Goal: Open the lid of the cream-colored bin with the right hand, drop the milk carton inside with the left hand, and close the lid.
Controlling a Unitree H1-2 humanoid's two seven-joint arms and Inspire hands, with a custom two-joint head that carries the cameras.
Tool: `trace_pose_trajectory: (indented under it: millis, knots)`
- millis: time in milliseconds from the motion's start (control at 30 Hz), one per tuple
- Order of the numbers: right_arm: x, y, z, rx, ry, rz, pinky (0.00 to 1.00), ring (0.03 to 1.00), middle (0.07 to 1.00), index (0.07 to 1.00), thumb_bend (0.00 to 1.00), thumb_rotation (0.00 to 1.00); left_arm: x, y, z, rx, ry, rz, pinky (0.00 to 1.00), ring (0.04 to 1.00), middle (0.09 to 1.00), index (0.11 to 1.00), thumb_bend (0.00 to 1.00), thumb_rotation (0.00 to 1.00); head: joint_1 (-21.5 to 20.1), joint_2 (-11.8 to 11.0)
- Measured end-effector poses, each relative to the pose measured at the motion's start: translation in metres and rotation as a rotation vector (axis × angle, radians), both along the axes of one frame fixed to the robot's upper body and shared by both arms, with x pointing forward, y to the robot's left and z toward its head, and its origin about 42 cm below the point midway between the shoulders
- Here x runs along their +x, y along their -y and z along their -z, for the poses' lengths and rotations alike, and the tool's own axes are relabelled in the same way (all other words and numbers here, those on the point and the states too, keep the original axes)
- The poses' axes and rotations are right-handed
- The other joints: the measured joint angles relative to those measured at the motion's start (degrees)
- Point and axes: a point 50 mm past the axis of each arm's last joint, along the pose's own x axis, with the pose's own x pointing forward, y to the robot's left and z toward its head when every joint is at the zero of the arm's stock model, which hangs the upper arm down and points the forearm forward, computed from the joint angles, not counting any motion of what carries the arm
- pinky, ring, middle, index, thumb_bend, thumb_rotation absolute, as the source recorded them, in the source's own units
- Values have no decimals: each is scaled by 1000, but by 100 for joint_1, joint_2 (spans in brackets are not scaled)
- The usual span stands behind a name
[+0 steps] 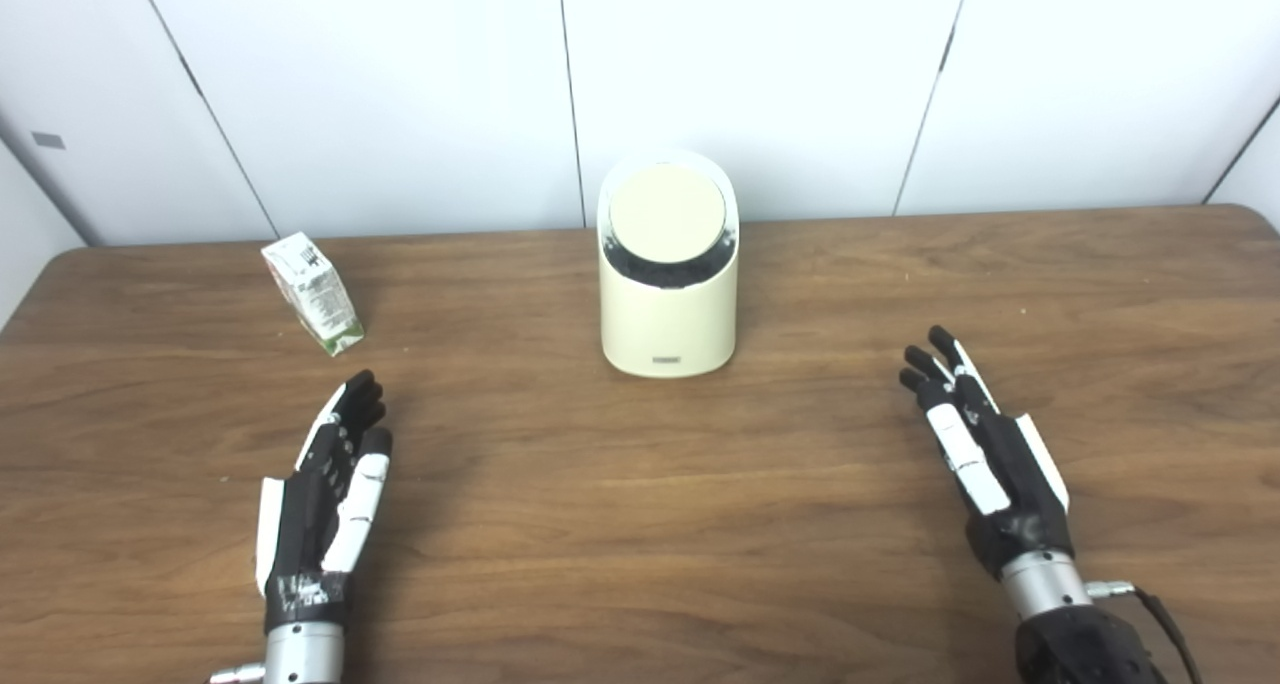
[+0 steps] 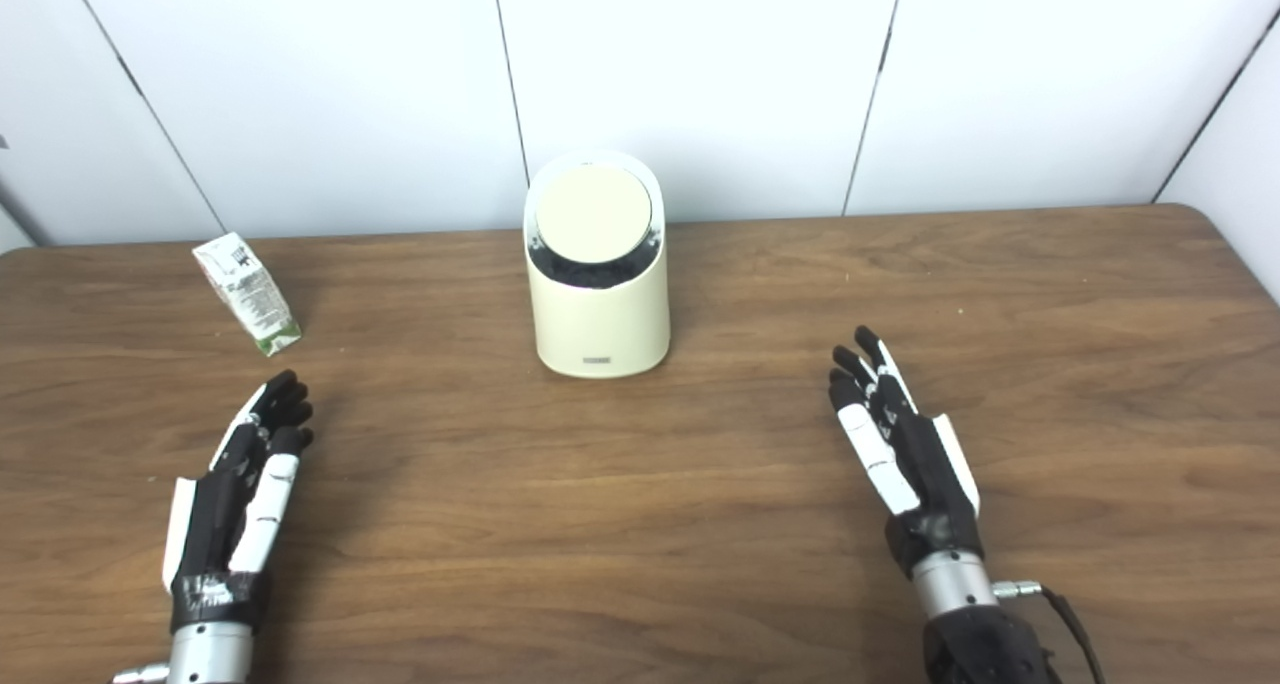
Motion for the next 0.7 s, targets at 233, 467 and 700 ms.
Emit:
trace_pose_trajectory:
  millis: [233, 467, 700]
  knots:
    - [0, 0, 0, -1, 0, 0, 960, 910, 922, 966, 489, 733, 0, 0, 0, -1, -1, 7, 883, 891, 889, 921, 597, 740, -9, 18]
    - [0, 0, 0, 0, 0, 0, 972, 914, 925, 972, 490, 723, 0, 0, 0, -1, 0, 8, 877, 888, 887, 919, 621, 746, -18, 9]
    - [0, -1, 0, -7, 3, -3, 951, 920, 924, 966, 543, 674, 0, 0, 0, -5, 0, 11, 888, 897, 896, 929, 569, 733, -79, -298]
